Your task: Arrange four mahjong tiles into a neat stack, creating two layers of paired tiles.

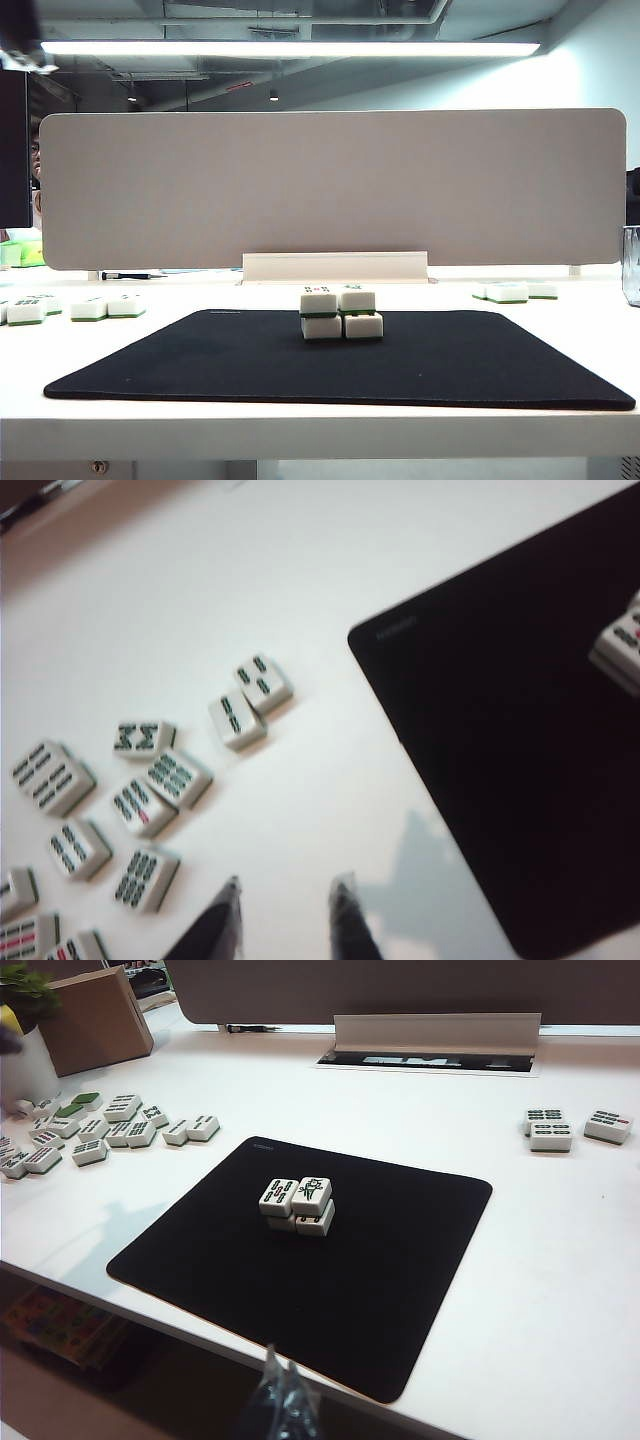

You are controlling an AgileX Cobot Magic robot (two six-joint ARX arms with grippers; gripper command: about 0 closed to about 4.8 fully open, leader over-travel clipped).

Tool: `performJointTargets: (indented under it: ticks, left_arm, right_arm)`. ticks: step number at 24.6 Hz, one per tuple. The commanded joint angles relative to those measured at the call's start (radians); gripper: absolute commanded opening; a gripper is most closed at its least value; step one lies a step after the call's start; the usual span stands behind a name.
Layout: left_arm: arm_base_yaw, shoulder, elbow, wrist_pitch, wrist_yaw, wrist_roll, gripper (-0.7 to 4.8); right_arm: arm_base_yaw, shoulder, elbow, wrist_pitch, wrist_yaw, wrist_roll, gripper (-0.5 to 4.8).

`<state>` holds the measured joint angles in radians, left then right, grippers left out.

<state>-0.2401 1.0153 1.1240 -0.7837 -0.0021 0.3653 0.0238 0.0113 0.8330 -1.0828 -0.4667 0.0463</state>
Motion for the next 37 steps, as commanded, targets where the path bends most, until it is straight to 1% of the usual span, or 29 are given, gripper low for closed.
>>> performJointTargets:
  ticks: [1,2,3,4,6,9,10,11,15,17,19,23,26,27,28,30,31,32,34,37]
  left_arm:
    - [0.0,-0.122,-0.071,-0.026,-0.002,-0.029,1.16]
    - [0.0,-0.157,-0.09,-0.037,-0.003,-0.053,1.16]
    - [0.0,-0.236,-0.13,-0.07,-0.018,-0.108,1.16]
    - [0.0,-0.31,-0.168,-0.077,-0.093,-0.113,1.11]
    - [-0.001,-0.396,-0.206,-0.075,-0.221,-0.114,1.11]
    - [0.0,-0.564,-0.245,-0.076,-0.297,-0.127,1.12]
    - [0.0,-0.607,-0.245,-0.077,-0.295,-0.153,1.11]
    - [-0.001,-0.668,-0.245,-0.072,-0.277,-0.186,1.12]
    - [-0.001,-0.789,-0.245,-0.057,-0.266,-0.182,1.12]
    - [-0.001,-0.856,-0.245,0.044,-0.219,-0.186,1.12]
    - [-0.002,-0.866,-0.245,0.1,-0.211,-0.207,1.11]
    - [-0.002,-0.865,-0.277,0.109,-0.21,-0.209,1.12]
    - [0.001,-0.866,-0.38,0.165,-0.211,-0.208,1.11]
    - [0.034,-0.866,-0.467,0.22,-0.212,-0.201,1.11]
    - [0.085,-0.866,-0.537,0.27,-0.172,-0.215,1.11]
    - [0.154,-0.866,-0.621,0.331,-0.067,-0.26,1.12]
    - [0.218,-0.866,-0.695,0.391,0.038,-0.297,1.11]
    - [0.26,-0.87,-0.762,0.459,0.106,-0.312,1.11]
    - [0.287,-0.906,-0.855,0.539,0.131,-0.337,1.11]
    - [0.285,-0.986,-0.925,0.546,0.114,-0.336,1.11]
  right_arm:
    - [0.0,-0.012,0.004,0.01,0.001,-0.002,-0.01]
    - [0.0,-0.012,0.004,0.01,0.0,-0.002,-0.01]
    - [0.0,-0.012,0.004,0.01,0.001,-0.002,-0.01]
    - [0.0,-0.012,0.004,0.01,0.001,-0.002,-0.01]
    - [0.0,-0.012,0.004,0.01,0.0,-0.002,-0.01]
    - [0.0,-0.012,0.004,0.01,0.001,-0.002,-0.01]
    - [0.0,-0.012,0.004,0.01,0.001,-0.002,-0.01]
    - [0.0,-0.012,0.004,0.01,0.001,-0.002,-0.01]
    - [0.0,-0.012,0.004,0.01,0.0,-0.002,-0.01]
    - [0.0,-0.012,0.004,0.01,0.002,-0.002,-0.01]
    - [0.0,-0.012,0.004,0.01,0.001,-0.002,-0.01]
    - [0.0,-0.012,0.004,0.01,0.001,-0.002,-0.01]
    - [0.0,-0.012,0.004,0.01,0.0,-0.002,-0.01]
    - [0.0,-0.012,0.004,0.01,-0.003,-0.002,-0.01]
    - [0.0,-0.012,0.004,0.01,-0.002,-0.002,-0.01]
    - [0.0,-0.012,0.004,0.01,-0.002,-0.002,-0.01]
    - [0.0,-0.012,0.004,0.01,-0.003,-0.002,-0.01]
    - [0.0,-0.012,0.004,0.01,-0.003,-0.002,-0.01]
    - [0.0,-0.012,0.004,0.01,-0.002,-0.002,-0.01]
    - [0.0,-0.012,0.004,0.01,-0.003,-0.002,-0.01]
